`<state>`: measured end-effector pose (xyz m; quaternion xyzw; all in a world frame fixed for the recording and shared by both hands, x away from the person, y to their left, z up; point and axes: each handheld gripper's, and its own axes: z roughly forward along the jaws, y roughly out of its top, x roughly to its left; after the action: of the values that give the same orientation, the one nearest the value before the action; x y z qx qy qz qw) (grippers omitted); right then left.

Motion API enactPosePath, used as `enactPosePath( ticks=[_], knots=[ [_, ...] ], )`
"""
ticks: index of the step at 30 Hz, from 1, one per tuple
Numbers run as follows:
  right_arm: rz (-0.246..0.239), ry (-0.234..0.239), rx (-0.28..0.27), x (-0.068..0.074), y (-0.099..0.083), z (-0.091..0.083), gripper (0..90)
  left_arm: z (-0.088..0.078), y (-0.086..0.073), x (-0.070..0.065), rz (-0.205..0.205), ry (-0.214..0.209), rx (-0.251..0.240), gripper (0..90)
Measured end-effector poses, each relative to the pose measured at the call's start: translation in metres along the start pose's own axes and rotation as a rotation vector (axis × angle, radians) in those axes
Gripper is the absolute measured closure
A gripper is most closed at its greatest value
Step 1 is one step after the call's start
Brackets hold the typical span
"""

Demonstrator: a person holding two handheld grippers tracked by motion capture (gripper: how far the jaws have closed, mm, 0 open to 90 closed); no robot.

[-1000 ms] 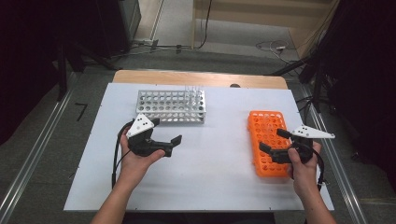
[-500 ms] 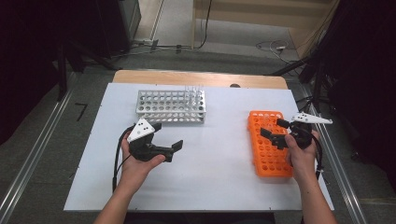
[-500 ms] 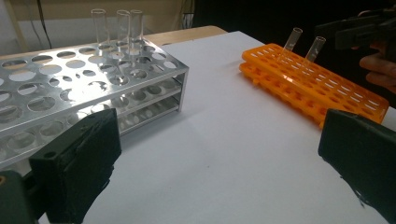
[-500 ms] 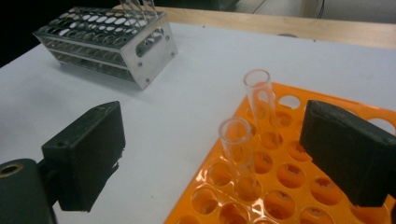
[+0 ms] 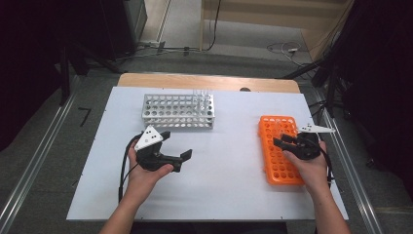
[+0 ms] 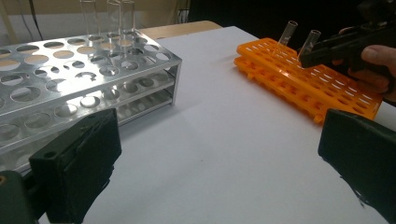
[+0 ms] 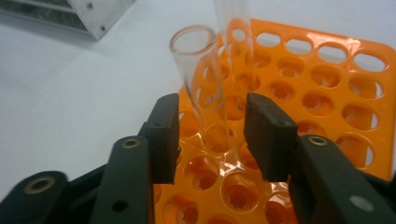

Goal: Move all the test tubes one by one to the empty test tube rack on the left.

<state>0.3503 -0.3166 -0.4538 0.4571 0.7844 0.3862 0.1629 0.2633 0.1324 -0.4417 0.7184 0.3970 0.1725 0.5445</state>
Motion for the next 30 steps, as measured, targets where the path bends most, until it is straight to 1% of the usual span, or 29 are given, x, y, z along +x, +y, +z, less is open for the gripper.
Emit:
enactPosePath(
  ticks=[3,6,7,11,15,17,21,24,30],
  knots=[
    [-0.022,-0.01,0.02,0.002,0.0,0.002,63.1,0.001,-0.001,0.0,-0.001,-0.002,0.001,0.0],
    [-0.023,-0.027,0.031,0.004,0.0,0.004,67.2,0.001,-0.002,0.001,-0.003,-0.001,0.003,0.0],
    [-0.03,-0.039,0.036,0.004,0.0,0.004,68.3,0.0,-0.002,0.001,-0.002,0.0,0.003,0.0],
    [-0.051,-0.071,0.036,0.007,-0.001,0.005,71.3,0.0,-0.001,0.001,-0.003,0.002,0.003,0.0],
    [-0.046,-0.09,0.029,0.008,-0.001,0.005,73.6,0.0,-0.002,0.001,-0.001,0.003,0.005,0.0],
    [-0.043,-0.092,0.023,0.008,-0.001,0.005,73.8,0.0,-0.002,0.0,0.0,0.003,0.006,0.0],
    [-0.042,-0.087,0.0,0.008,-0.002,0.003,74.0,-0.001,-0.001,0.0,-0.006,0.001,-0.001,0.0],
    [-0.035,-0.081,-0.025,0.006,-0.002,-0.001,74.2,-0.001,0.001,0.0,-0.002,0.001,-0.003,0.0],
    [-0.023,-0.072,-0.106,0.007,0.003,-0.019,74.2,-0.004,0.003,-0.001,0.003,-0.007,-0.013,0.0]
  ],
)
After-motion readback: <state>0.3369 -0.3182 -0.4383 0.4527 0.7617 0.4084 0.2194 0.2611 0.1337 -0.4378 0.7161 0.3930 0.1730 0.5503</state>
